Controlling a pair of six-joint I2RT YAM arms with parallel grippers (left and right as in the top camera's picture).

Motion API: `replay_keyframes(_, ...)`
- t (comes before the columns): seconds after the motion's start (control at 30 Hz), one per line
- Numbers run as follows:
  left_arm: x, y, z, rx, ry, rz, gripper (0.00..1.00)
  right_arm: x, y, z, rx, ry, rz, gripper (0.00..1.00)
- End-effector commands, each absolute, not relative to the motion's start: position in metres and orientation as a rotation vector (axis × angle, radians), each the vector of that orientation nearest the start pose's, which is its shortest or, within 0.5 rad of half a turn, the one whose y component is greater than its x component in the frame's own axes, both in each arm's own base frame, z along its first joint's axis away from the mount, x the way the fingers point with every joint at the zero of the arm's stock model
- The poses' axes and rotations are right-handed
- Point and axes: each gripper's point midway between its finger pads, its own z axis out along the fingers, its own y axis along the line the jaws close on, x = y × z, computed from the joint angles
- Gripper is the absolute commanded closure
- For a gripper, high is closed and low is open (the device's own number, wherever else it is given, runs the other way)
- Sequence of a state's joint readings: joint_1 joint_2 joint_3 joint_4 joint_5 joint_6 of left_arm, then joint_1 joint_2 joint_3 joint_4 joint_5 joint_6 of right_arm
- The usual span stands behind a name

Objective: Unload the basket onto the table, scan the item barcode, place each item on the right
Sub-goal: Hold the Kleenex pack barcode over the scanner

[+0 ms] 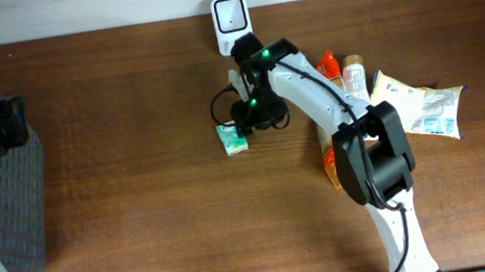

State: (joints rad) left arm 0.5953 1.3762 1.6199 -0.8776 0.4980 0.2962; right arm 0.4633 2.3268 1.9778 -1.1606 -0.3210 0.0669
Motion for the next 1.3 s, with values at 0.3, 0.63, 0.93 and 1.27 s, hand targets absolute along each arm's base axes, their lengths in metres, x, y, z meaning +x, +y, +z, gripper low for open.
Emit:
replay_keyframes(0.3,0.353,0.14,0.365,-0.023,2.097,-0.013,0.01,0.384,0.268,0.027,-0.573,3.028,0.702,0.96)
replay_keyframes(0.63,0.353,0.14,0.365,-0.023,2.097,-0.013,0.01,0.375,0.269,0.265,-0.669,2.059,2.119,0.96)
replay_keyframes(0.93,0.353,0.14,0.365,-0.023,2.097,-0.013,0.01,0.374,0.235,0.345,-0.652,1.985,2.028,0.96)
replay_keyframes(1.27,0.353,0.14,0.365,-0.023,2.097,-0.013,0.01,0.409,0.226,0.273,-0.551,2.393,1.282,0.96)
